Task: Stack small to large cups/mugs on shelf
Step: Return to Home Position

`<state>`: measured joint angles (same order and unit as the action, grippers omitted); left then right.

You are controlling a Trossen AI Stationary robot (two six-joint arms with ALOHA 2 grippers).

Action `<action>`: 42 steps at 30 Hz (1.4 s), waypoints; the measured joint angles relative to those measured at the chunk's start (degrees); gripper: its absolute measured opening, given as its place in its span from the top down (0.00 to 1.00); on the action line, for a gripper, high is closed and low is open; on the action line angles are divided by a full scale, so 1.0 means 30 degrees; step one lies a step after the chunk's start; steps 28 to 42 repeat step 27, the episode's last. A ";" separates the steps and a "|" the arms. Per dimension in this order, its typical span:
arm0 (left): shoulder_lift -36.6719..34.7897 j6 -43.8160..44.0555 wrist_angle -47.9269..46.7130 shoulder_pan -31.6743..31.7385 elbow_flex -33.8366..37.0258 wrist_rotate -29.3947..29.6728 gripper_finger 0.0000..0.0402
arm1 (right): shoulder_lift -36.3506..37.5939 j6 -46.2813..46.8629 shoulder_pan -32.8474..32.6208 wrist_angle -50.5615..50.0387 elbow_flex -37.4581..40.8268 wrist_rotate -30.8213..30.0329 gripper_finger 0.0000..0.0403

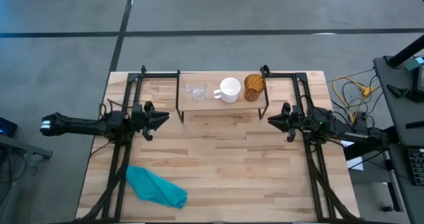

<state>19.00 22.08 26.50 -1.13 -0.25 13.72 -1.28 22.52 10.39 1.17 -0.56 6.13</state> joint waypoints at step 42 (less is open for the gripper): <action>0.0000 0.0001 -0.0001 -0.0007 0.0000 0.0000 0.81 | 0.0000 0.0000 -0.0006 0.0000 0.0000 0.0000 0.83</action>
